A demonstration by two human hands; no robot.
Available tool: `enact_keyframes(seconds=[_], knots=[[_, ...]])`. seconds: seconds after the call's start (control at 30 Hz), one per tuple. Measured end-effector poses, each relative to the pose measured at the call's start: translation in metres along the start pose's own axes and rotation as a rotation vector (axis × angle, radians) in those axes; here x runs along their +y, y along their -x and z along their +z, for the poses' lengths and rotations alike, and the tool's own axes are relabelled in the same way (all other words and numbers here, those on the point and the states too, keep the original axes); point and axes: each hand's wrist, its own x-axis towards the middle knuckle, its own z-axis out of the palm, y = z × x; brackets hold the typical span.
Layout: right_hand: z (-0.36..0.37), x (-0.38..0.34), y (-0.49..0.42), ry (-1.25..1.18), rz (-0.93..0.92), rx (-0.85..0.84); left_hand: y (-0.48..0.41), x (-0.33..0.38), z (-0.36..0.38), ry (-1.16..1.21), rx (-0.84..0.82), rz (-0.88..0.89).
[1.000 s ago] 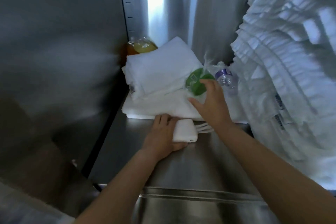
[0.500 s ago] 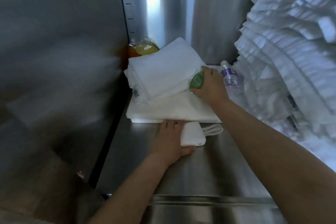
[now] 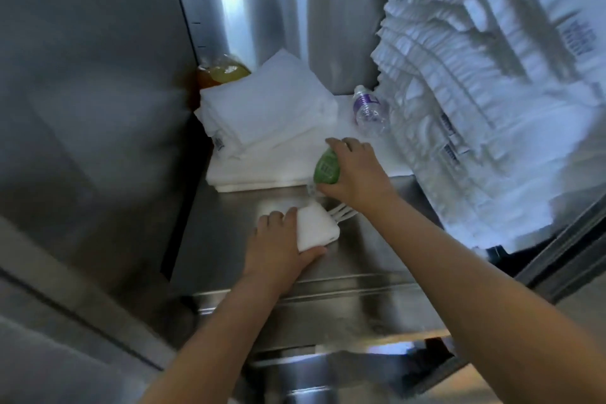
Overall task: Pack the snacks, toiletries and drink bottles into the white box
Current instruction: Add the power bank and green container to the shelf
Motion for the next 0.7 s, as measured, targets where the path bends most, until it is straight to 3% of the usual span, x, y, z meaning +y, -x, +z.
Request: enact_keyframes(seconds=[0.13, 0.37, 0.47, 0.7], knots=[[-0.007, 0.004, 0.047, -0.04, -0.122, -0.041, 0.068, 0.019, -0.006, -0.027, 0.13, -0.084], [-0.056, -0.01, 0.127, -0.028, -0.328, -0.015, 0.169, 0.071, -0.04, -0.063, 0.145, -0.154], [-0.083, -0.031, 0.153, -0.056, -0.392, -0.068, 0.206, 0.086, -0.066, -0.069, 0.195, -0.16], [-0.127, -0.116, 0.22, -0.2, -0.553, -0.01, 0.308, 0.074, -0.129, -0.136, 0.343, -0.177]])
